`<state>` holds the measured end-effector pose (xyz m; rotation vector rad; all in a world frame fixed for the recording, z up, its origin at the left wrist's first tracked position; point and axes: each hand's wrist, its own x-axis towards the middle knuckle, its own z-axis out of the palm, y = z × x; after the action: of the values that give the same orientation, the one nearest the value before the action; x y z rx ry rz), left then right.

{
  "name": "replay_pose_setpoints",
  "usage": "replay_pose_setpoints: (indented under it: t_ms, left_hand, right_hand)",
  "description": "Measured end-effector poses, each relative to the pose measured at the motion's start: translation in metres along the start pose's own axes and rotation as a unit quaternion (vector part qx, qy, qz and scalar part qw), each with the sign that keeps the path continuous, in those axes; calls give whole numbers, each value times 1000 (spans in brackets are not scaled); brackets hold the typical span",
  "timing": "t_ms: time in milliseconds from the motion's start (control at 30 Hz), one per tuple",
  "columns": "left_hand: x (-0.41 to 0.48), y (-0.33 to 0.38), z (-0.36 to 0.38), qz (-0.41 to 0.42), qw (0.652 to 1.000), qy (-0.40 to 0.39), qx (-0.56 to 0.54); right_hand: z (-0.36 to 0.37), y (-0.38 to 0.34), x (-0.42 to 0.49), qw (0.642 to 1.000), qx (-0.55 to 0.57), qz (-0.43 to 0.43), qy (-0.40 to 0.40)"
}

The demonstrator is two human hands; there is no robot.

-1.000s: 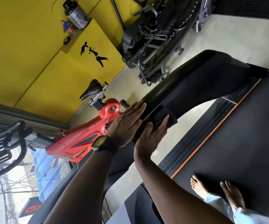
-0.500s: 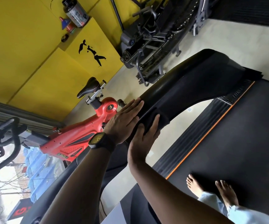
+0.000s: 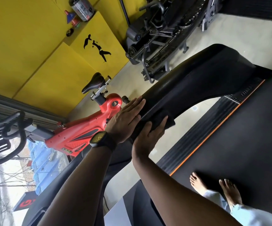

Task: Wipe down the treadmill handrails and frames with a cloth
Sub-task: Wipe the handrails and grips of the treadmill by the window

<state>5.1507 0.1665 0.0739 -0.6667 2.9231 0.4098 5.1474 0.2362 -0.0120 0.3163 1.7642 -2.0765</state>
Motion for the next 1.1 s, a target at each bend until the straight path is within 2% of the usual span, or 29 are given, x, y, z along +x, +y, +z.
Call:
replay_pose_setpoints:
  t_ms: [33,67,167,233,267,367,400,433,567,600,633,733,767,867,933,1000,1067,1100]
  left_hand:
    - [-1,0,0,-3,1000,-4,-2]
    - [-2,0,-1,-6,1000,-7,-2]
    - [-4,-3,0,-12,1000,-8,11]
    - [-8,-6,0,-17,1000,-6,14]
    - [-10,-7,0,-19,1000,-8,11]
    - [-15,-8,0,-24,1000,-13,4]
    - [-17,-7,1,-25,1000,-14,4]
    - [-17,-7,1,-25,1000,-13,5]
    - [-23,-9,0,-22,1000,2,9]
    - [-24,-8,0,-22,1000,4,7]
    - [-25,-9,1,-22,1000,4,4]
    - [-28,-13,1,-32,999,-6,-5]
    - [-29,-14,0,-35,999,-10,-6]
    - [-30,-15,-1,-36,999,-15,-4]
    - [-34,-15,-1,-32,999,-11,-3]
    - [-38,-16,-2,-30,1000,-7,-4]
    - [-41,-16,-1,-35,999,-5,-3]
    - [-41,-16,-2,-37,999,-4,-2]
  right_hand:
    - [-1,0,-9,999,-5,44,-4]
    - [-3,-1,-17,999,-15,40,-17]
    - [-9,-10,-21,990,-20,-131,-49]
    - [-8,-4,-9,977,-45,-202,-44]
    - [-6,1,-7,980,-47,-189,-40]
    - [1,11,-31,1000,-21,-7,-20]
    - [1,11,-41,999,-26,25,-18]
    - [0,11,-46,999,-30,13,-24]
    - [-8,6,-33,987,-22,-152,-58]
    - [-7,6,-30,986,-27,-158,-49]
    - [-3,7,-29,991,-27,-128,-36]
    - [14,10,-44,998,-31,60,0]
    - [15,10,-51,997,-34,68,-7]
    - [2,7,-57,996,-34,-76,-38]
    - [-2,9,-42,989,-47,-132,-41]
    - [1,11,-38,994,-50,-92,-28]
    - [7,11,-50,999,-34,35,-19]
    - [7,9,-61,996,-35,71,-28]
